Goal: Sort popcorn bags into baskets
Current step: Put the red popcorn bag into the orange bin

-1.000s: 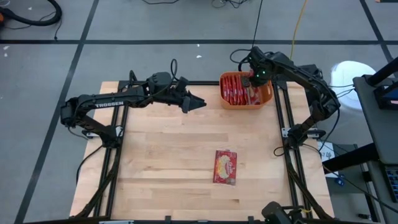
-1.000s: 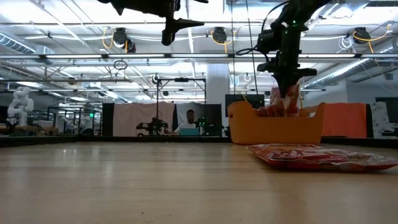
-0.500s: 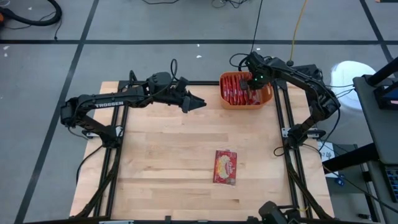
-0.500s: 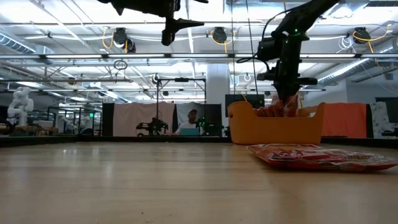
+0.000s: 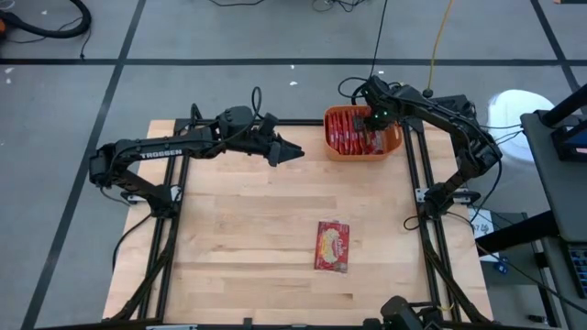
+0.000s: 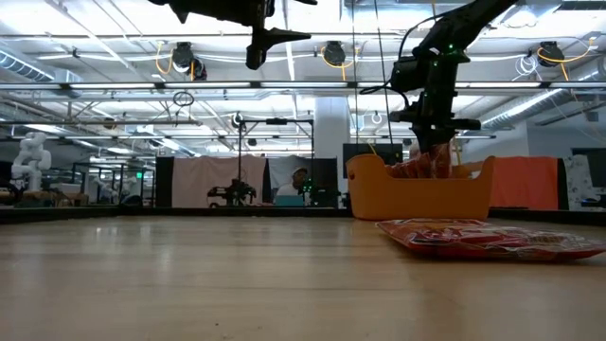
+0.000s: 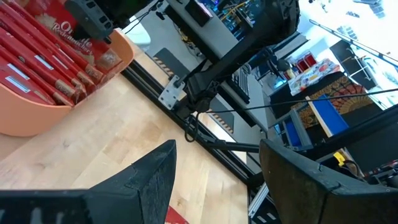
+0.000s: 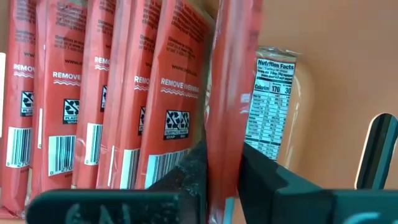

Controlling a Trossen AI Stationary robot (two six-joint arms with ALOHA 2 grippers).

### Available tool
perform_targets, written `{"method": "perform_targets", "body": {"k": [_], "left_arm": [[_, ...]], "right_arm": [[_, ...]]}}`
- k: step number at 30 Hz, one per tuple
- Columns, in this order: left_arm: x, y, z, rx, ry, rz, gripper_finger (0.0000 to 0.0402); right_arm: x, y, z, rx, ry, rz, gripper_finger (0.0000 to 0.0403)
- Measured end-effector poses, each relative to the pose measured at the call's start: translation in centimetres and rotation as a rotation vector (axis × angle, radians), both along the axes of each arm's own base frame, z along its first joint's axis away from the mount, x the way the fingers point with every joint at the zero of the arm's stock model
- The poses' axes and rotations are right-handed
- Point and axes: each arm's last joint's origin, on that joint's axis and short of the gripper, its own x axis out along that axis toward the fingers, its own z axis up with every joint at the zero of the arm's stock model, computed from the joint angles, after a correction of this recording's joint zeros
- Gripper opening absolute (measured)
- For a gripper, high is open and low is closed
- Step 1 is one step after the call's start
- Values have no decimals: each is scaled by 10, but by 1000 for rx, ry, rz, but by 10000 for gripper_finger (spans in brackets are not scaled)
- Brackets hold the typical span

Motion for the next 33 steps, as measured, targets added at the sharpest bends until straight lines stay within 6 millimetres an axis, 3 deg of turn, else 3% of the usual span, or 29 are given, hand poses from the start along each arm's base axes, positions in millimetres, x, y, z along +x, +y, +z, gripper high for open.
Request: {"method": "perform_targets", "body": {"k": [11, 21, 29, 33], "left_arm": [[0, 0, 0, 0, 0, 0, 232], [0, 0, 0, -1, 0, 0, 232], [0, 0, 0, -1, 0, 0, 232], [0, 0, 0, -2, 0, 0, 232]], "right_arm": [[0, 0, -1, 0, 4, 8, 77], [-7, 8, -22, 72, 50, 12, 76], [-7, 10, -27, 99, 29, -21, 15], [-7, 10, -23, 92, -31, -88, 12]]}}
